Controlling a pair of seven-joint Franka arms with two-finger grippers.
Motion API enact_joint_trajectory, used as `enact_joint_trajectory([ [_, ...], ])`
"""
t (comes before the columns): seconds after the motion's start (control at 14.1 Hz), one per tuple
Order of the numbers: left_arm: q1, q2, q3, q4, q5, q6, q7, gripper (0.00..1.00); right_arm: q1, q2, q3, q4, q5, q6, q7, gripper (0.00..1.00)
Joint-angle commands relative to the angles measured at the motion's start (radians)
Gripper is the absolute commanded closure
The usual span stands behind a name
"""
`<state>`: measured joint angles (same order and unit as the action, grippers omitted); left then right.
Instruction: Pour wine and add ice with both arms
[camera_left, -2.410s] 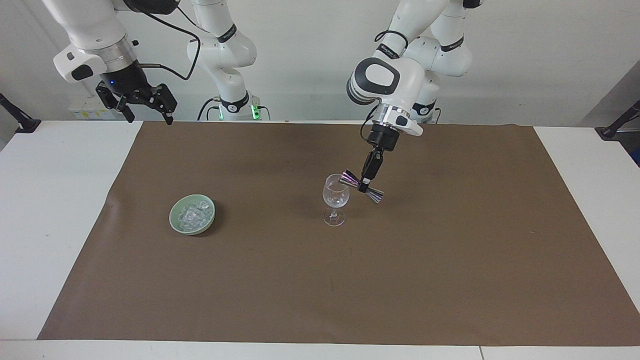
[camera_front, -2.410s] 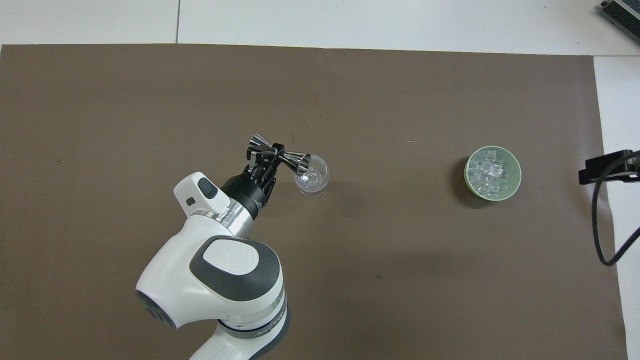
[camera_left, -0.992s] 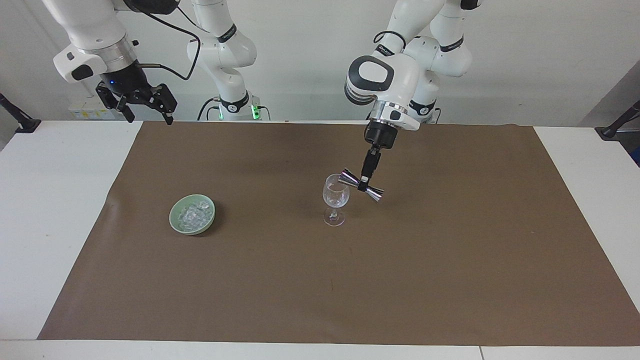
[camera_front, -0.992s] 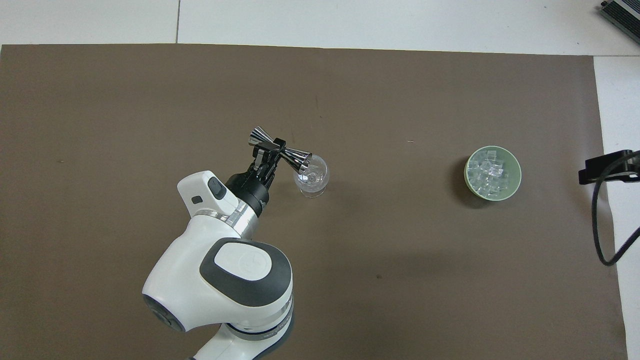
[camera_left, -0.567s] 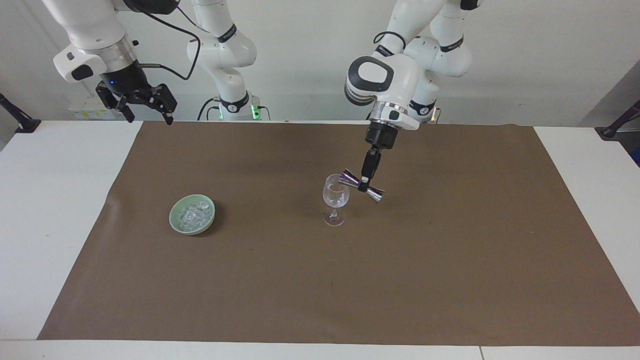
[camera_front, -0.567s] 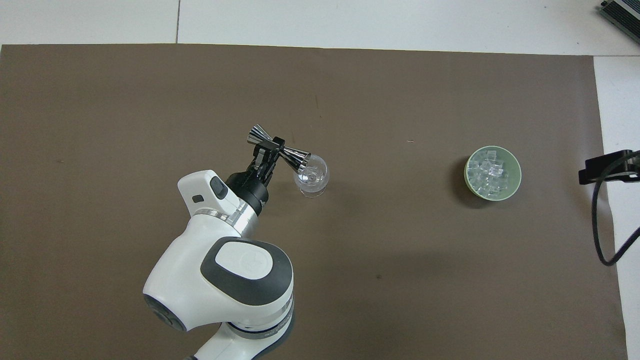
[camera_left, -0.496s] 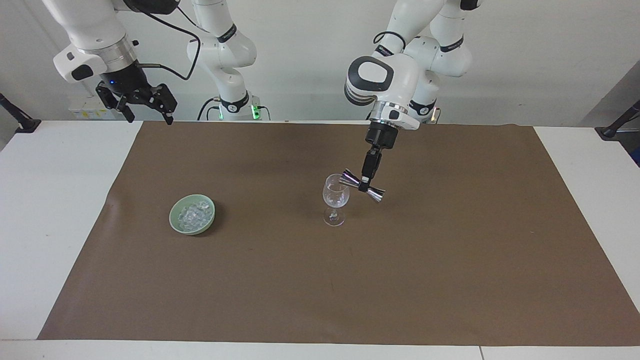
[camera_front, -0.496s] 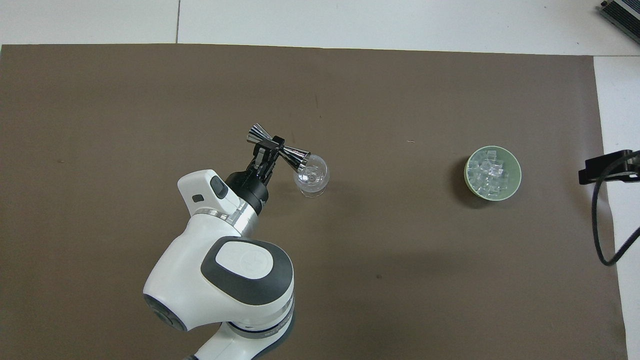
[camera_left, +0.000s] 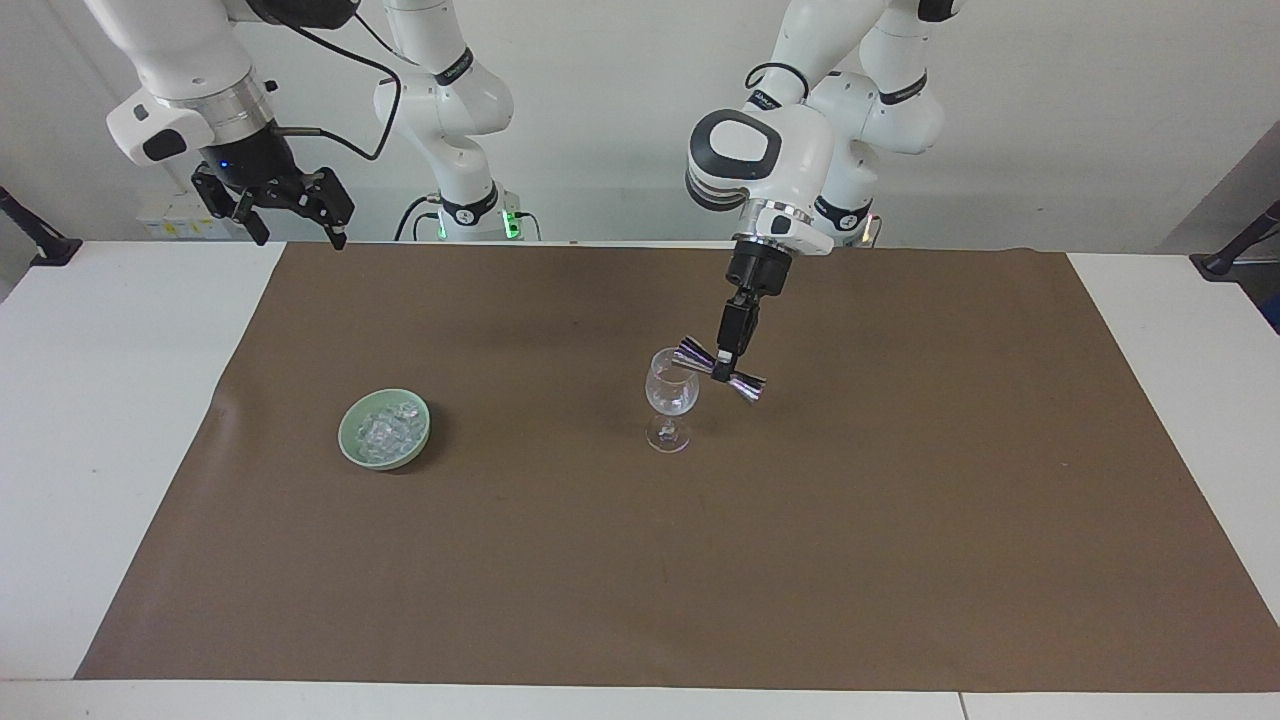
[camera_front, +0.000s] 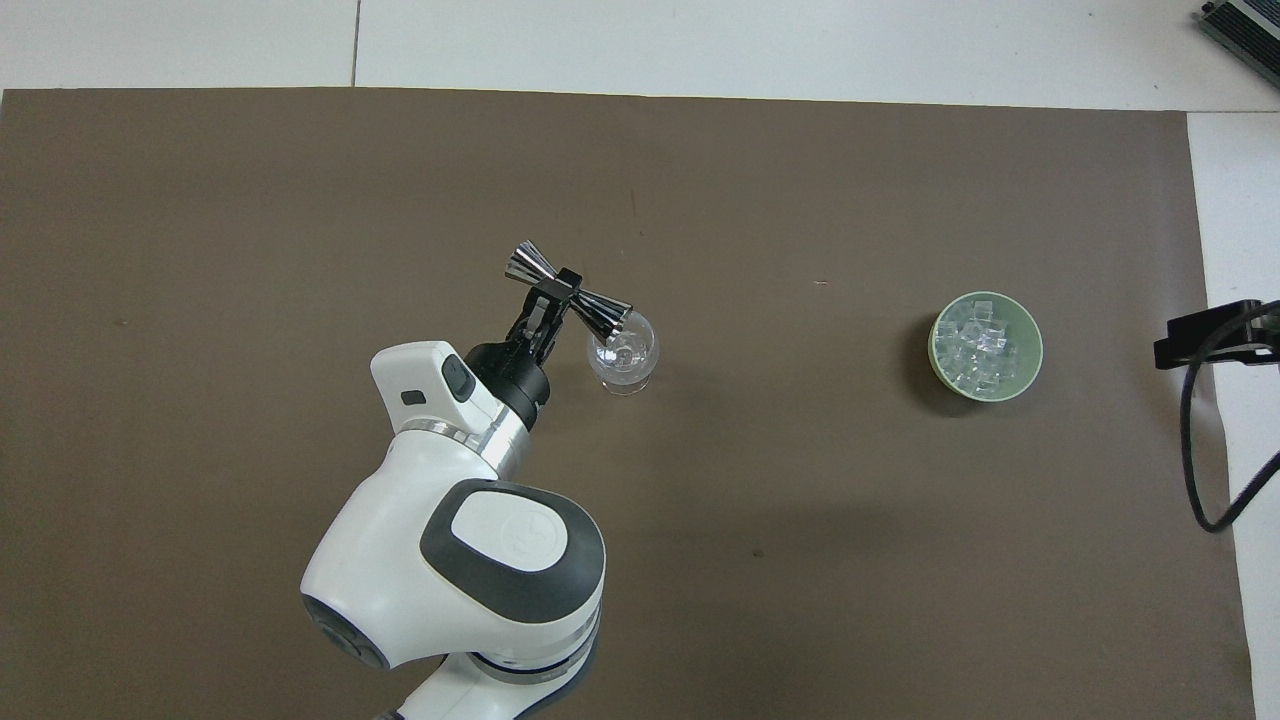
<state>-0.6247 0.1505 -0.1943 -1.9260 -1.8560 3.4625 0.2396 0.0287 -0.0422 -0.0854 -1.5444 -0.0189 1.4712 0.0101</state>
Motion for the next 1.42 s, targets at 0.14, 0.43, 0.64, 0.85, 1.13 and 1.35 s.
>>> enact_joint_trajectory([
  [0.14, -0.036, 0.018, 0.013, 0.027, 0.029, 0.037, 0.047, 1.00, -0.003, -0.018, 0.003, -0.022, 0.010, 0.020, 0.008, 0.00],
  [0.43, -0.041, 0.018, 0.015, 0.024, 0.043, 0.040, 0.075, 1.00, -0.003, -0.018, 0.004, -0.028, 0.010, 0.040, 0.007, 0.00],
  [0.64, -0.044, 0.018, 0.015, 0.021, 0.043, 0.040, 0.124, 1.00, -0.003, -0.019, 0.007, -0.039, 0.010, 0.051, 0.004, 0.00],
  [0.85, -0.044, 0.018, 0.015, 0.021, 0.043, 0.040, 0.170, 1.00, -0.003, -0.018, 0.007, -0.046, 0.011, 0.054, -0.002, 0.00],
  [1.13, -0.044, 0.017, 0.016, 0.022, 0.043, 0.040, 0.187, 1.00, -0.003, -0.018, 0.007, -0.051, 0.011, 0.054, -0.022, 0.00],
  [1.35, -0.043, 0.017, 0.015, 0.021, 0.043, 0.038, 0.187, 1.00, -0.003, -0.021, 0.007, -0.057, 0.011, 0.055, -0.027, 0.00],
])
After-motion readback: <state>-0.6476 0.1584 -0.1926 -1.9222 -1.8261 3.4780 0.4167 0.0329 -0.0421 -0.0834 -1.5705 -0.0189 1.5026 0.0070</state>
